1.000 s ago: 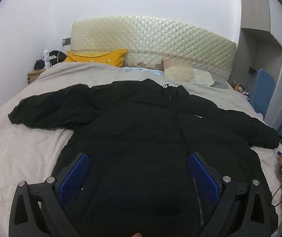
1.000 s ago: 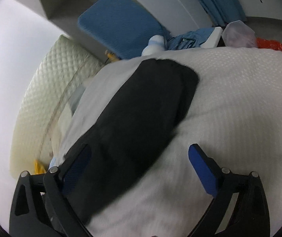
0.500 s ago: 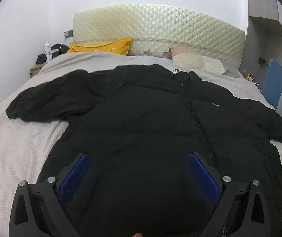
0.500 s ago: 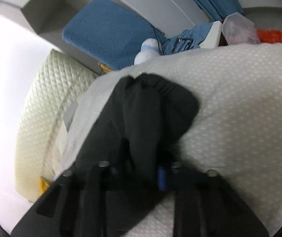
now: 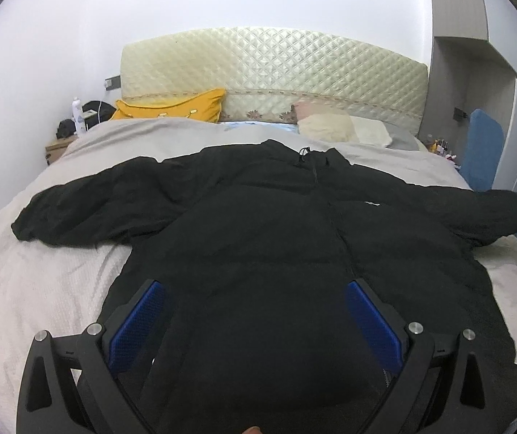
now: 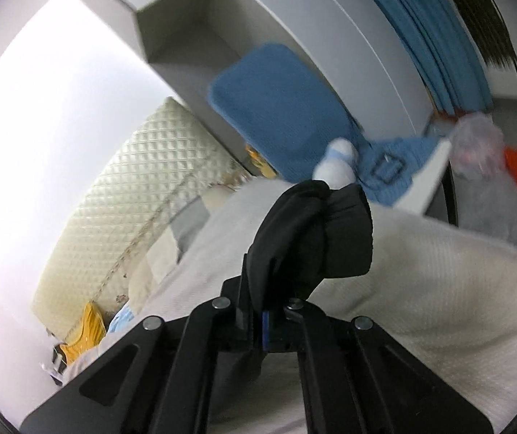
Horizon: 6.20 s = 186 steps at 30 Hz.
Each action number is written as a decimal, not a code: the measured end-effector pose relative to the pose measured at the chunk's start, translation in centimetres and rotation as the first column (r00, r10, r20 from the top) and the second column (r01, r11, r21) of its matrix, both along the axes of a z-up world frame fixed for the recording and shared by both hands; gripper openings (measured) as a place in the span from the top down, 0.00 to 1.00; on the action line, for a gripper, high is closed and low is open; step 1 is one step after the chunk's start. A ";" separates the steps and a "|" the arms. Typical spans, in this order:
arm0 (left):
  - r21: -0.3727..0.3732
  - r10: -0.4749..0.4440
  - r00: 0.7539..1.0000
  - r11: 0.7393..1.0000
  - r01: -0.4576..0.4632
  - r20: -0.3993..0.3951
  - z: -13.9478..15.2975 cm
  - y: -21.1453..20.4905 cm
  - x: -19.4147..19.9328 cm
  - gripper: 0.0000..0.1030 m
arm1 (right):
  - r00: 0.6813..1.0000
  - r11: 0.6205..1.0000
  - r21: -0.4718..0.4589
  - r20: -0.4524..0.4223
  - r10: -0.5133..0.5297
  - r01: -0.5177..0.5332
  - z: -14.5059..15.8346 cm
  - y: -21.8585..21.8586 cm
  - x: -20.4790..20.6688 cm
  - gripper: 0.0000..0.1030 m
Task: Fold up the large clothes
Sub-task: 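Lift the sleeve and lay it across the jacket front, then release, then grasp the other sleeve cuff with the left gripper, then lift the sleeve and fold it across the jacket front with the left gripper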
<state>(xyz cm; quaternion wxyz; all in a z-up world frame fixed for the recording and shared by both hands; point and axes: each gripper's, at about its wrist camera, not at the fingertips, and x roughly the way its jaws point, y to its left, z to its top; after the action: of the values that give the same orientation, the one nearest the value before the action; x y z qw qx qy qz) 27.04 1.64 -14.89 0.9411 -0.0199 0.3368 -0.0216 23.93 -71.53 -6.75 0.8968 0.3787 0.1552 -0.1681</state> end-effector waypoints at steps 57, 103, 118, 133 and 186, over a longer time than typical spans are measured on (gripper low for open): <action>-0.130 0.096 0.992 0.988 -0.085 0.081 1.9 13.8 -3.2 0.01 | 0.494 0.393 -0.300 -0.481 0.725 -0.869 -9.8 69.5 15.0 0.93; -0.122 -0.007 0.983 0.992 0.030 0.181 6.8 6.6 -12.4 0.01 | 0.780 0.633 -0.491 -0.177 0.600 -0.598 7.2 50.1 -12.3 0.27; -0.142 -0.032 0.990 0.989 0.052 0.140 4.9 6.5 -11.0 0.01 | 0.828 0.687 -0.471 -0.215 0.518 -0.553 4.3 46.9 -15.1 0.20; -0.314 0.156 0.983 0.932 -0.179 -0.095 3.2 23.9 1.8 0.01 | 0.835 0.700 -0.456 -0.267 0.480 -0.549 2.9 46.5 -14.6 0.13; -0.386 0.370 0.929 0.858 -0.337 0.011 8.3 41.1 12.0 0.93 | 0.822 0.680 -0.462 -0.347 0.452 -0.569 0.2 49.1 -7.8 0.00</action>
<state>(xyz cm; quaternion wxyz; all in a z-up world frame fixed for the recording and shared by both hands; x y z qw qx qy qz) 38.99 42.76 -6.59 0.9208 -0.2613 0.2765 0.0864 16.18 -22.45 -6.58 0.9560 0.0283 0.2917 0.0152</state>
